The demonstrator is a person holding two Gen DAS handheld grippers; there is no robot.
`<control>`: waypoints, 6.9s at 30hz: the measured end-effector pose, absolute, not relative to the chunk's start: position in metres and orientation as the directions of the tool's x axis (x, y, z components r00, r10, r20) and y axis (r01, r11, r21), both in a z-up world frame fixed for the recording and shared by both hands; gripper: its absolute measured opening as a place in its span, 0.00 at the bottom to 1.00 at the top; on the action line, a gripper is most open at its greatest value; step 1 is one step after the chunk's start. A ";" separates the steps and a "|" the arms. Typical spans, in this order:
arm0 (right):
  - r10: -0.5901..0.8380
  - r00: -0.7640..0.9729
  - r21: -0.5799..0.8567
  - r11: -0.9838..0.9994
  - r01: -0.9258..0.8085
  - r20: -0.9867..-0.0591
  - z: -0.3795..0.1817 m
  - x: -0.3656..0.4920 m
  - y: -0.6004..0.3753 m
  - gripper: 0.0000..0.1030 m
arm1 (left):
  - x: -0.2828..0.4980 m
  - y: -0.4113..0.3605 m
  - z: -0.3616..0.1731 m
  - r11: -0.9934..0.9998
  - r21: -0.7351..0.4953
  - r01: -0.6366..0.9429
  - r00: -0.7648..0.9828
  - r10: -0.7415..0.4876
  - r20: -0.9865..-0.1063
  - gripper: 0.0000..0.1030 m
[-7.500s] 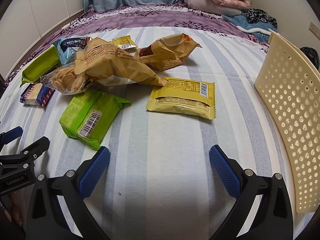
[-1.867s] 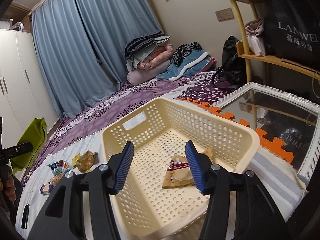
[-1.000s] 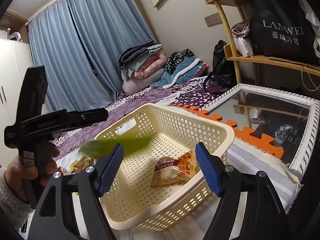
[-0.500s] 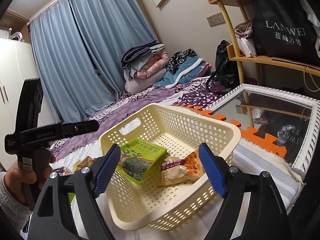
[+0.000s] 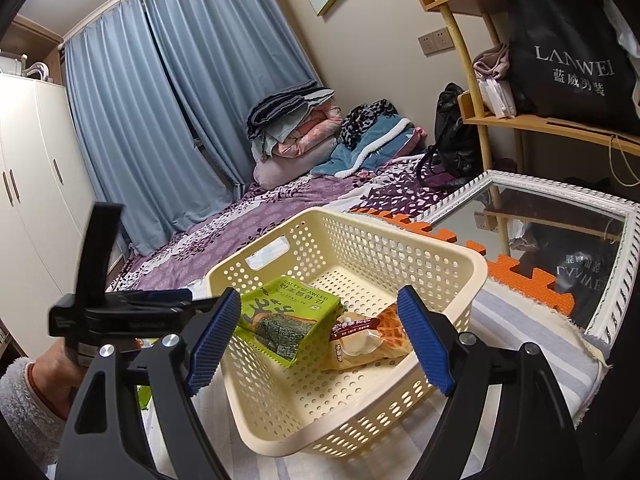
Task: Organize snacks
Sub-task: 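Drop the seaweed bag into the cream basket with the left gripper while the right releases the cookie bag, then move the left gripper back over the snacks toward the cracker pack, then grasp the blue-and-white soda cracker pack with the left gripper, then lift the cracker pack with the left gripper while the right grasps the green wafer pack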
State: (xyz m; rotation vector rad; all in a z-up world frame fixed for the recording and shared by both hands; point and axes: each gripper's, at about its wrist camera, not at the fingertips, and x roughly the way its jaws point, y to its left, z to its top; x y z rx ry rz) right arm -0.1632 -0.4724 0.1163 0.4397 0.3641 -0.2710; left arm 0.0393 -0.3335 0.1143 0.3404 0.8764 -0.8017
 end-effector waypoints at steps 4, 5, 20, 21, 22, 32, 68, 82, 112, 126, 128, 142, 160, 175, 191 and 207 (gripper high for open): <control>-0.190 0.899 0.370 0.863 0.344 -0.394 0.117 -0.168 -0.476 0.78 | 0.046 -0.342 0.106 0.688 -0.005 0.726 0.399 -0.427 -0.811 0.95; -0.192 0.899 0.370 0.862 0.346 -0.393 0.117 -0.169 -0.477 0.78 | 0.049 -0.342 0.106 0.696 -0.007 0.718 0.402 -0.423 -0.812 0.96; -0.153 0.908 0.355 0.885 0.302 -0.390 0.126 -0.166 -0.458 0.78 | 0.037 -0.316 0.134 0.723 -0.082 0.686 0.423 -0.487 -0.764 0.96; -0.149 0.909 0.352 0.888 0.297 -0.389 0.127 -0.165 -0.456 0.78 | 0.036 -0.310 0.136 0.727 -0.092 0.680 0.424 -0.493 -0.760 0.96; -0.146 0.910 0.347 0.892 0.291 -0.389 0.128 -0.164 -0.453 0.78 | 0.036 -0.305 0.137 0.732 -0.100 0.674 0.427 -0.496 -0.756 0.96; -0.075 0.918 0.302 0.931 0.205 -0.390 0.141 -0.148 -0.413 0.83 | 0.040 -0.230 0.140 0.805 -0.131 0.579 0.491 -0.473 -0.732 0.96; 0.268 0.761 0.308 0.947 -0.095 -0.590 0.102 -0.070 -0.268 0.93 | 0.085 0.094 0.074 0.986 -0.168 -0.003 0.603 -0.132 -0.787 0.96; 0.293 0.737 0.310 0.943 -0.119 -0.609 0.092 -0.063 -0.257 0.93 | 0.092 0.085 0.035 0.976 -0.176 -0.130 0.539 -0.080 -0.839 0.96; 0.315 0.739 0.344 0.931 -0.120 -0.596 0.082 -0.061 -0.268 0.93 | 0.021 0.126 0.025 0.968 -0.149 -0.201 0.515 -0.025 -0.857 0.96; 0.320 0.746 0.375 0.922 -0.103 -0.583 0.078 -0.064 -0.281 0.93 | -0.002 0.105 0.020 0.936 -0.291 -0.198 0.492 -0.162 -0.855 0.96; 0.317 0.750 0.373 0.923 -0.101 -0.581 0.078 -0.065 -0.283 0.93 | 0.001 0.101 0.017 0.935 -0.297 -0.193 0.492 -0.170 -0.854 0.96; 0.298 0.749 0.368 0.926 -0.077 -0.592 0.076 -0.063 -0.288 0.93 | 0.065 0.087 0.009 0.970 -0.202 -0.138 0.507 -0.106 -0.855 0.96; 0.333 0.658 0.292 0.940 -0.176 -0.675 0.054 -0.032 -0.229 0.93 | 0.044 0.101 0.016 0.985 -0.132 -0.109 0.569 -0.047 -0.821 0.44; 0.283 0.544 0.177 0.955 -0.240 -0.790 0.017 0.039 -0.150 0.92 | 0.032 0.094 0.031 0.979 -0.200 -0.035 0.606 -0.138 -0.783 0.43; 0.236 0.551 0.112 0.962 -0.250 -0.800 0.020 0.026 -0.154 0.59 | 0.036 0.084 0.018 0.978 -0.206 -0.023 0.567 -0.157 -0.809 0.45; 0.265 0.548 0.166 0.960 -0.224 -0.793 0.020 0.038 -0.162 0.72 | 0.033 0.078 0.015 0.989 -0.148 -0.013 0.552 -0.116 -0.826 0.43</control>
